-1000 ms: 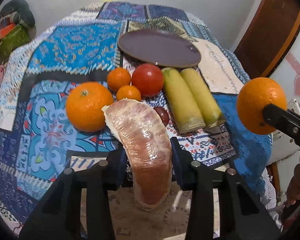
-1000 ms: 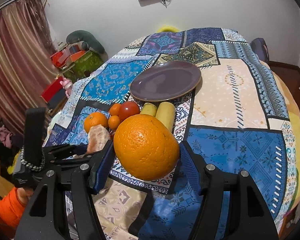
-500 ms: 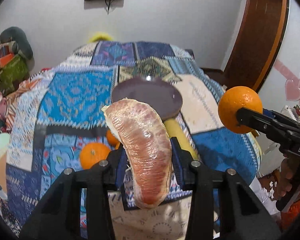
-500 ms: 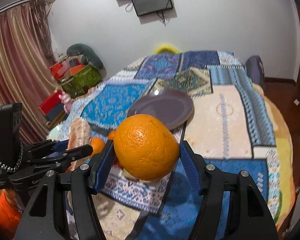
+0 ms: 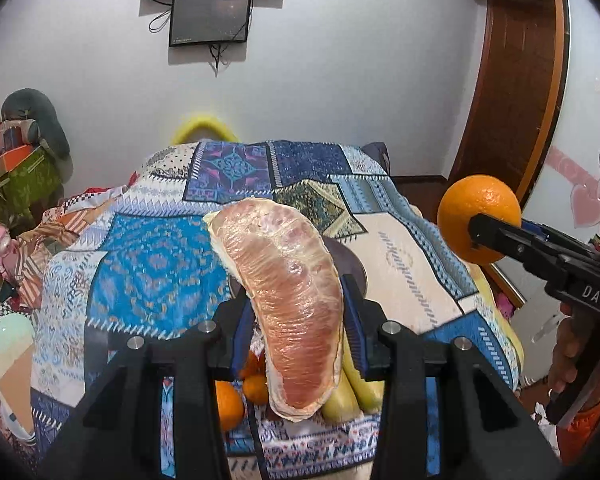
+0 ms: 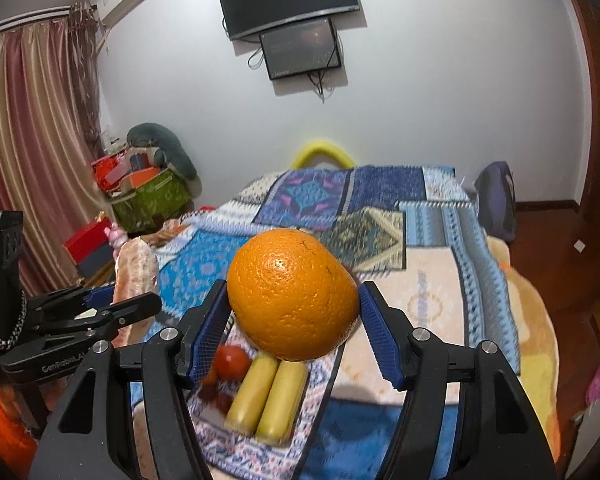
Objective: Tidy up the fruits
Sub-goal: 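Lift the pomelo segment and large orange toward the purple plate with both tools, then lower the pomelo segment and orange onto the plate and open both tools, then grasp one yellow cylinder with the left tool while the right tool grasps the other, then carry both yellow cylinders upright over the purple plate with both tools, then lay both yellow cylinders on the plate beside the orange and open both tools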
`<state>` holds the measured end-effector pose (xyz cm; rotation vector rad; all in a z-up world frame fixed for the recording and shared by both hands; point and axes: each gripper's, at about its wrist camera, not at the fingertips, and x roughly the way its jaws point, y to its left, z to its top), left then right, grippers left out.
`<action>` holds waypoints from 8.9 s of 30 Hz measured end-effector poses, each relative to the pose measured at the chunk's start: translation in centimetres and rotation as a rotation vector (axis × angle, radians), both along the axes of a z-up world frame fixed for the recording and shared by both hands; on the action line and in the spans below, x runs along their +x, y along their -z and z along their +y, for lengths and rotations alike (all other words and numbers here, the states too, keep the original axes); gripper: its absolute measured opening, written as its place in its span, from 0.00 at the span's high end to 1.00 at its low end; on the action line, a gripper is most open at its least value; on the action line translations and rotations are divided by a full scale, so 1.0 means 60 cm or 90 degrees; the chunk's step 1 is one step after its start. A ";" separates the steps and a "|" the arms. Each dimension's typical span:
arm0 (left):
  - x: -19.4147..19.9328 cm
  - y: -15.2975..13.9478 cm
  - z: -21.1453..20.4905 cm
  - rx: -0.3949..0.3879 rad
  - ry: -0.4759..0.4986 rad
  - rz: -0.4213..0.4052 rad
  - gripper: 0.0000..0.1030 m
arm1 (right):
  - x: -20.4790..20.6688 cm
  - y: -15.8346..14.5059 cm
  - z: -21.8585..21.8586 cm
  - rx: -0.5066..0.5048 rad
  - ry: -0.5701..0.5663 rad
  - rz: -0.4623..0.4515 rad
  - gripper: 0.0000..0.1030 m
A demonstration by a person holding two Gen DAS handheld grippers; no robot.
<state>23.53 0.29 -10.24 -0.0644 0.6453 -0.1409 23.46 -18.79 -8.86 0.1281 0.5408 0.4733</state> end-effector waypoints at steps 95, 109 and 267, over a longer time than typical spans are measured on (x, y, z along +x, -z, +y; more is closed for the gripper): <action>0.066 0.057 0.040 0.005 -0.011 0.111 0.40 | 0.059 0.062 0.064 -0.121 0.002 0.045 0.25; 0.011 0.099 0.007 0.019 0.036 0.147 0.40 | 0.008 0.150 0.085 -0.128 -0.034 0.130 0.25; 0.306 0.192 -0.024 -0.017 0.027 0.175 0.64 | 0.243 0.183 0.078 -0.098 -0.032 0.175 0.61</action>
